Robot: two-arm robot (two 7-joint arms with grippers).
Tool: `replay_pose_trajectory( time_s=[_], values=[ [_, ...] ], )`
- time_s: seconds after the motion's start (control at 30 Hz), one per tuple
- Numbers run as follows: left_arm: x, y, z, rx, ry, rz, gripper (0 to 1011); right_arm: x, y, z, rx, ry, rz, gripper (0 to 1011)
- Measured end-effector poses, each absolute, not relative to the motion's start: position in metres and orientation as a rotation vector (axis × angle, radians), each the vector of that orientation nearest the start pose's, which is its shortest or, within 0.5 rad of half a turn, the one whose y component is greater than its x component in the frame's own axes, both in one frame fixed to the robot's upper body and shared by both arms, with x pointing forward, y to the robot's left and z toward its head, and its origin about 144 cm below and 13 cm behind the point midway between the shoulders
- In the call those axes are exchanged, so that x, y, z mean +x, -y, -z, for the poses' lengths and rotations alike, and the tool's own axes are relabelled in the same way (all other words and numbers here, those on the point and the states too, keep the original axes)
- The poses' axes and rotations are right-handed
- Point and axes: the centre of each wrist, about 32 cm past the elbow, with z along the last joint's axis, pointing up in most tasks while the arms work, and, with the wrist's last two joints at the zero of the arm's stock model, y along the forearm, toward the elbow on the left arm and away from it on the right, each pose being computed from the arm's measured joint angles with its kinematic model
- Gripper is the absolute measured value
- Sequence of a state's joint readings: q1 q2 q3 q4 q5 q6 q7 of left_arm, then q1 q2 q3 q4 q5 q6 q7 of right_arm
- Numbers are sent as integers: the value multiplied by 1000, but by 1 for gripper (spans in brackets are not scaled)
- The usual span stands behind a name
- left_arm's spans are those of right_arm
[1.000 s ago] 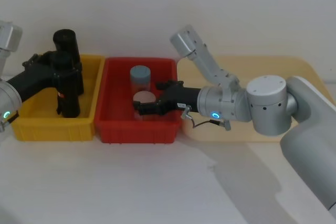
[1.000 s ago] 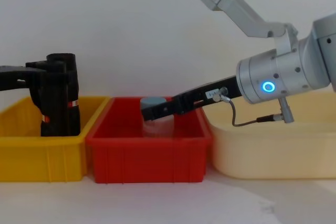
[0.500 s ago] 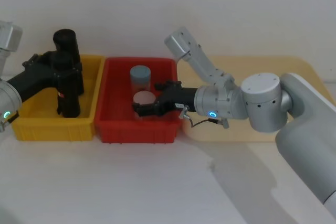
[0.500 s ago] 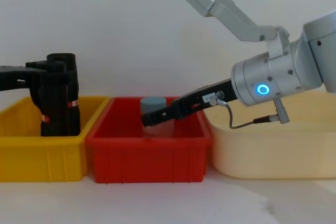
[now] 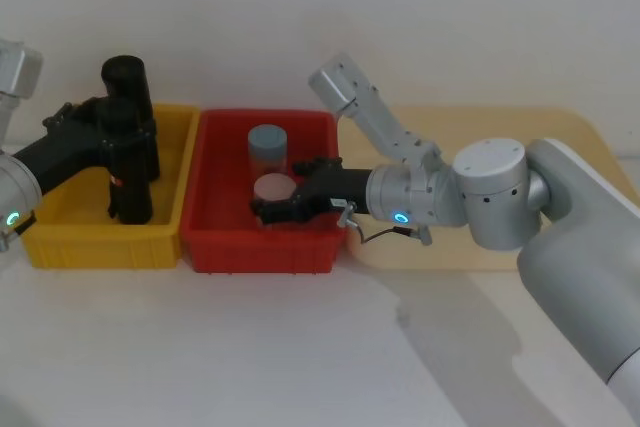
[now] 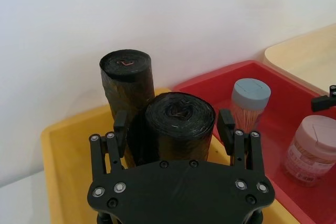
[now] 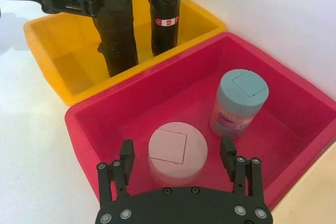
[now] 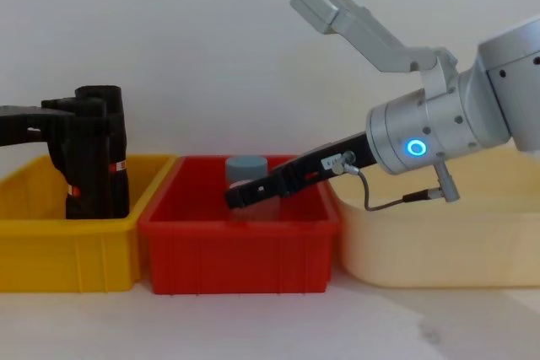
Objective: Pick up the garbage bag with the one hand and transfer it to the other hand.
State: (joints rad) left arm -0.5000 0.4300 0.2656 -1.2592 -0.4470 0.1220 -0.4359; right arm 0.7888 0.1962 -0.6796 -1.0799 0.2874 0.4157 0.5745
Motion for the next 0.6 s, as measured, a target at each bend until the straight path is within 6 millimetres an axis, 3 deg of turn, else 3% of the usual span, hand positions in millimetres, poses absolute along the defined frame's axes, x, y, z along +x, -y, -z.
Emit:
replay_pose_trajectory(
  time_s=[0.3,0.6],
  values=[
    [583,-319,-1238,58,18,-1041,1000,627,139,-1260,-445,-61,597,1005],
    [583,-319,-1238,58,19,-1041,1000,628,139,-1259,-446,-66,599,787]
  ],
)
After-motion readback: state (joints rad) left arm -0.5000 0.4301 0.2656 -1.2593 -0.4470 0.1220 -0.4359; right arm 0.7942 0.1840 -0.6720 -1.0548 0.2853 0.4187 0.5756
